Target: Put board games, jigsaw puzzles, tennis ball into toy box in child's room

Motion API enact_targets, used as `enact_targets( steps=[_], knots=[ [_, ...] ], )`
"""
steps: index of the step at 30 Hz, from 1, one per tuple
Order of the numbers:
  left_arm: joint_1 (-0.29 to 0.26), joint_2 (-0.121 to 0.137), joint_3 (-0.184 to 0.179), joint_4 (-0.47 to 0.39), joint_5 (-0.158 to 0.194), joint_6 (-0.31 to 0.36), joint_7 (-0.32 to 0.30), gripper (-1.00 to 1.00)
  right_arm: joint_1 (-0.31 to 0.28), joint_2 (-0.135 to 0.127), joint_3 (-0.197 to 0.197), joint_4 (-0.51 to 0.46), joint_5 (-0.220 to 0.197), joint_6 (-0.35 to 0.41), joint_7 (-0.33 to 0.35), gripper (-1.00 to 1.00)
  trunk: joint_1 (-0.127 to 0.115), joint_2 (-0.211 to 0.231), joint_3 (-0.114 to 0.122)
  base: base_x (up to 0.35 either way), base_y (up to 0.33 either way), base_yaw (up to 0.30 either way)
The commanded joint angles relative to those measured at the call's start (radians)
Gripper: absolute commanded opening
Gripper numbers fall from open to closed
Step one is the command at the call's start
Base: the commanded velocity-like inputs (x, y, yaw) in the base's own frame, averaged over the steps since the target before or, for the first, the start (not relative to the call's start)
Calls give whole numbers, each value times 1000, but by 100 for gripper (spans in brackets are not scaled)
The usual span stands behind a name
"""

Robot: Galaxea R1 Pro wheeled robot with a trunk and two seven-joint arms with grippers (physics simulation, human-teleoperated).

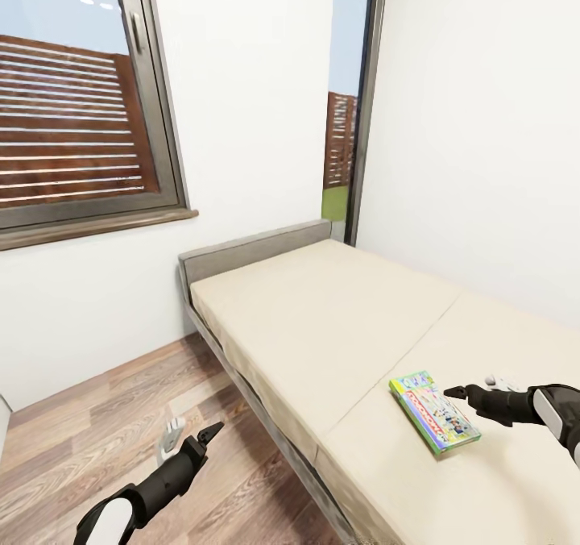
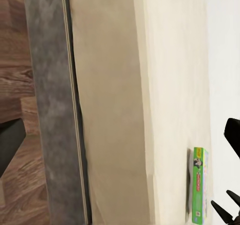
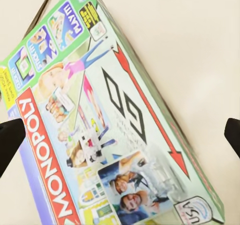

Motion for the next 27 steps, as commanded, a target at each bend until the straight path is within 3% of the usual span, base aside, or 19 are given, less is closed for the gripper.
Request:
enact_targets(
  steps=[1,4,27],
  knots=[
    [-1,0,2,0,3,6,-2,100,-1,0,-4,0,-5,7,-1,100,4,-8,-4,0,0,0],
    [-1,0,2,0,3,6,-2,100,-1,0,-4,0,-5,8,-1,100,15,-29,-14,0,0,0],
    [-1,0,2,0,3,6,-1,100,-1,3,-3,0,-6,8,1,100,15,-29,-14,0,0,0]
  ],
)
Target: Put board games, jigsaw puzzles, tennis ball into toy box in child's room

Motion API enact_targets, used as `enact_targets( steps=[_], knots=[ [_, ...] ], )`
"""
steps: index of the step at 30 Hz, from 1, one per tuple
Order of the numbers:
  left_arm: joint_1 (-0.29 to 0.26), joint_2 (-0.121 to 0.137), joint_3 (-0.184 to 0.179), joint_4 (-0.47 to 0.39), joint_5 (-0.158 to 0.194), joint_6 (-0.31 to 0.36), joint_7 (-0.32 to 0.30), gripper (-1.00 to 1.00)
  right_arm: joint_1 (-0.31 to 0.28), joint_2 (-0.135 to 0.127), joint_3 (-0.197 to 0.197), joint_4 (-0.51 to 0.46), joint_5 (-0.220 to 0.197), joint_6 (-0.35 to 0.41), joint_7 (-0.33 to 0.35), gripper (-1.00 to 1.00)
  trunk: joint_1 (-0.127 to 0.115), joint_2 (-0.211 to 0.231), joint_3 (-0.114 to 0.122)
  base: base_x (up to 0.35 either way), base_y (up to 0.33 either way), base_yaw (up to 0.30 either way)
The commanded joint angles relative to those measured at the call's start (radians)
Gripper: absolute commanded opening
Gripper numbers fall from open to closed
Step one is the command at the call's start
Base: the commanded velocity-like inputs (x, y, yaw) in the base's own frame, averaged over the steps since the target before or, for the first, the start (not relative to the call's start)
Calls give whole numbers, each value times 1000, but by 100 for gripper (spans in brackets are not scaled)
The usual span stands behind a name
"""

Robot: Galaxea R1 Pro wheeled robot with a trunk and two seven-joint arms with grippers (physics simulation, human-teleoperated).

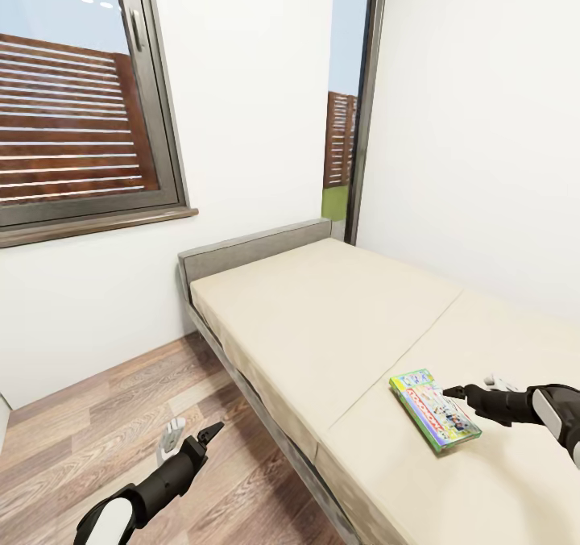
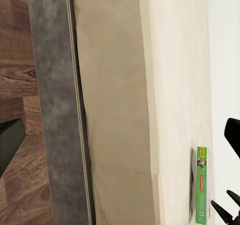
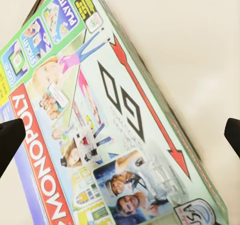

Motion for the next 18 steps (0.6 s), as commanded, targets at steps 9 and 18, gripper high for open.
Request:
enact_targets(
  steps=[9,18],
  knots=[
    [-1,0,2,0,3,7,-2,100,-1,1,-4,0,-5,7,-1,100,0,0,-1,0,0,0],
    [-1,0,2,0,3,7,-2,100,-1,2,-4,0,-5,7,-1,100,15,-28,-14,0,0,0]
  ],
)
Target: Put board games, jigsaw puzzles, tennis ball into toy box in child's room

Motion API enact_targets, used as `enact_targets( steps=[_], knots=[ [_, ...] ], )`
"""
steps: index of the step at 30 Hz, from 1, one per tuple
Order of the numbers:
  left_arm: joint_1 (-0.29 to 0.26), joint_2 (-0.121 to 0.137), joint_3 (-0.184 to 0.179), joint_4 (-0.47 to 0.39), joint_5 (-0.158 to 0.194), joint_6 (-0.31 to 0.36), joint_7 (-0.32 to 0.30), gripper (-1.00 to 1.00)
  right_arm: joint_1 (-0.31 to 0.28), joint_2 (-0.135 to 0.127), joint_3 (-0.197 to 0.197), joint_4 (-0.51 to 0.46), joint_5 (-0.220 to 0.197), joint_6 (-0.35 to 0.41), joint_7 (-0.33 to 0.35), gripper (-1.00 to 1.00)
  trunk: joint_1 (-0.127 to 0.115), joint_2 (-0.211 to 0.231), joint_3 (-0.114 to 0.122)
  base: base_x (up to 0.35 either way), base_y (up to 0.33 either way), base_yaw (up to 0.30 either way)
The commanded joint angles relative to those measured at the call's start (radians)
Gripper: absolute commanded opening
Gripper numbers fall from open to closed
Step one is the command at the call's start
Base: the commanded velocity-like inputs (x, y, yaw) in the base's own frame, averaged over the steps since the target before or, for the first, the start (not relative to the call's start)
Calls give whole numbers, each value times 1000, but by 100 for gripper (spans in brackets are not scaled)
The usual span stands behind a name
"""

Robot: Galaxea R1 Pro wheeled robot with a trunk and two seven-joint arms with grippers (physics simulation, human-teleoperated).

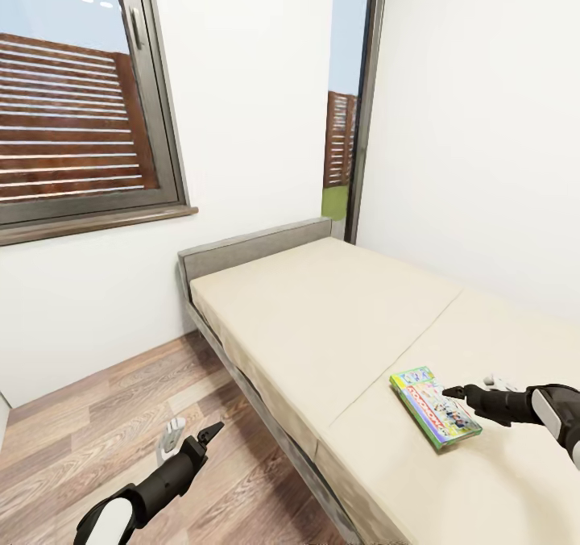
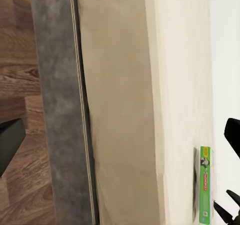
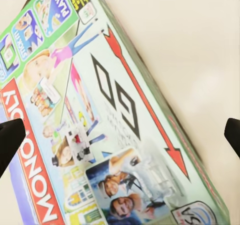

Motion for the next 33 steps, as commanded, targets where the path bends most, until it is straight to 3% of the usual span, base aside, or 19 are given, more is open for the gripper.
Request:
enact_targets(
  steps=[1,5,33],
  knots=[
    [-1,0,2,0,3,6,-2,100,-1,0,-4,0,-5,7,-1,100,4,-8,-4,0,0,0],
    [-1,0,2,0,3,7,-2,100,-1,0,-4,0,-5,7,-1,100,19,-36,-17,0,0,0],
    [-1,0,0,0,3,7,-2,100,-1,-1,-4,0,-5,7,15,100,19,-36,-17,0,0,0]
  ],
)
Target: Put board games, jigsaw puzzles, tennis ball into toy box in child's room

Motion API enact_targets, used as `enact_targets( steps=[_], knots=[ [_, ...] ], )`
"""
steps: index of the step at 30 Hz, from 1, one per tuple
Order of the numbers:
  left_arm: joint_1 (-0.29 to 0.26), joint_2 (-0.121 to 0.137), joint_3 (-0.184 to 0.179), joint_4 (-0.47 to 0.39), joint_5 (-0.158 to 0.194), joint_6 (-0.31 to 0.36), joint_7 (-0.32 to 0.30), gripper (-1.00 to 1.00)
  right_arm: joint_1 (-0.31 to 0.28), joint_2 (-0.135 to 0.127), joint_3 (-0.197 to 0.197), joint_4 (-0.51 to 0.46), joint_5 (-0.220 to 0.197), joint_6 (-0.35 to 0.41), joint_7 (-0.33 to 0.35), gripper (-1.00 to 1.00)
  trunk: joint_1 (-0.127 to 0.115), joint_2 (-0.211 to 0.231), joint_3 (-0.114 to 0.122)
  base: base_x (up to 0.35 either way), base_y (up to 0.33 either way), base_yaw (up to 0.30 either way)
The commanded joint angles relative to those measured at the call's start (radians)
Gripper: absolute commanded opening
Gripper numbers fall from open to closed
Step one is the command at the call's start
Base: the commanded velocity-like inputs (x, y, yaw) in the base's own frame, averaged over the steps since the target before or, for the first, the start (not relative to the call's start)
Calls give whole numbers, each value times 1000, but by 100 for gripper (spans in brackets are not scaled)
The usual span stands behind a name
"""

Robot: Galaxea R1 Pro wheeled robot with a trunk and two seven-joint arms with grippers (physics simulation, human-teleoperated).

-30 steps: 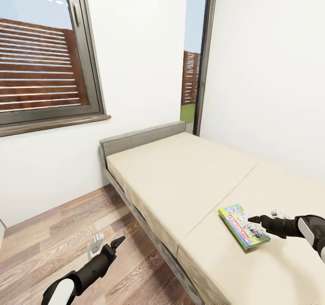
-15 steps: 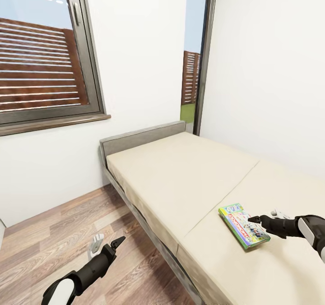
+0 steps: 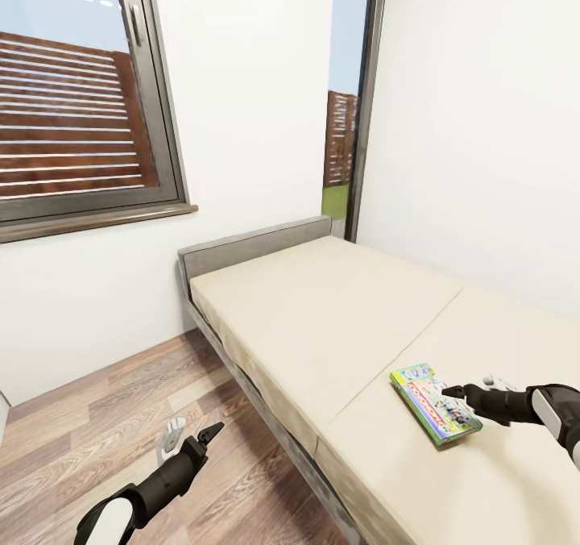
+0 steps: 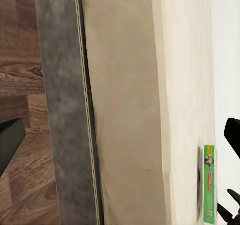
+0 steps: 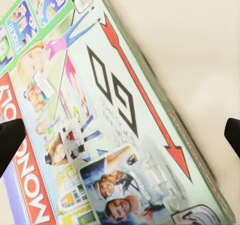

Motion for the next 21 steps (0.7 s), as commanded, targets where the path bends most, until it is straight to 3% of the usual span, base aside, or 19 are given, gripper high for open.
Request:
enact_targets(
  steps=[1,13,21],
  knots=[
    [-1,0,2,0,3,6,-2,100,-1,0,-4,0,-4,7,8,100,0,0,-1,0,0,0],
    [-1,0,2,0,3,6,-2,100,1,-5,-4,0,-2,6,59,100,0,0,-1,0,0,4],
    [-1,0,2,0,3,6,-2,100,1,-5,-4,0,-2,6,71,100,0,0,-1,0,0,144]
  ],
)
